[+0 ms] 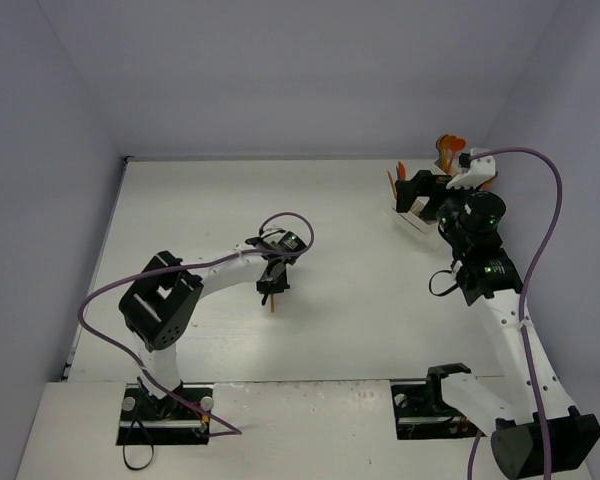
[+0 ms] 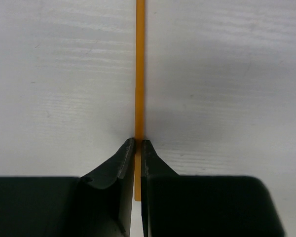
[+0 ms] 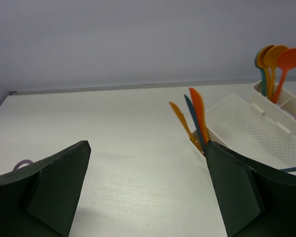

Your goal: Sort the eating utensils into containers

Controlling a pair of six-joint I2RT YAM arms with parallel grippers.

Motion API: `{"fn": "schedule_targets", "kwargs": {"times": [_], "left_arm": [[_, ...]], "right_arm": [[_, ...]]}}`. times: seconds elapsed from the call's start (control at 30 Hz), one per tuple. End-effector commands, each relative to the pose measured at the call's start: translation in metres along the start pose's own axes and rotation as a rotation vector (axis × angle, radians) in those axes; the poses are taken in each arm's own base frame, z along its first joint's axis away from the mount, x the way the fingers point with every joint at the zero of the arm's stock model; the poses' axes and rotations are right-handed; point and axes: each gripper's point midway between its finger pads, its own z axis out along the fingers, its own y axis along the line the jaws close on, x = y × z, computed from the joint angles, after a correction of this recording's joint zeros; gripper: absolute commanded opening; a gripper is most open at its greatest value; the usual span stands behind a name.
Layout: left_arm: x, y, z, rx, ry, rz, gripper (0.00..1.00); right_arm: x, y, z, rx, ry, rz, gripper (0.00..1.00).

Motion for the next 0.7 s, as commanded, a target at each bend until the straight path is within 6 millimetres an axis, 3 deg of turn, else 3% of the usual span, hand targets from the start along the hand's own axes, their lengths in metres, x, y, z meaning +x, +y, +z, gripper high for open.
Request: {"fn": "schedule_targets", "kwargs": {"times": [0.0, 0.17, 0.2, 0.27, 0.37, 0.5, 0.57, 0.67], "left_arm": [[-0.010, 0.023, -0.029, -0.041, -0.064, 0.107, 0.00], [-0.064, 0.006, -0.092, 0.132, -0.345, 0.213, 0.00], [-0.076, -0.001, -0.119, 0.224, -0.427, 0.239, 0.00], [-0.098, -0.019, -0.151, 0.358, -0.588, 0.305, 0.00], [-0.103, -0.033, -0.194, 0.543, -0.743, 0.402, 0.00], [-0.105, -0.049, -0.235, 0.687, -0.857, 0.530, 0.00], [-0.103, -0.054, -0.243, 0.725, -0.871, 0.559, 0.00], [-0.102, -0.061, -0.258, 0.789, -0.897, 0.586, 0.00]], "right_arm": [[-0.014, 0.038, 0.009, -0.183, -0.016, 0.010, 1.00], [0.001, 0.074, 0.013, -0.365, 0.075, 0.065, 1.00], [0.005, 0.085, 0.015, -0.415, 0.106, 0.091, 1.00], [0.015, 0.103, 0.015, -0.503, 0.160, 0.112, 1.00], [0.019, 0.132, 0.012, -0.606, 0.197, 0.116, 1.00], [0.024, 0.175, 0.006, -0.719, 0.239, 0.124, 1.00], [0.023, 0.195, 0.002, -0.762, 0.247, 0.125, 0.99], [0.032, 0.210, 0.006, -0.764, 0.272, 0.141, 0.96]]}}
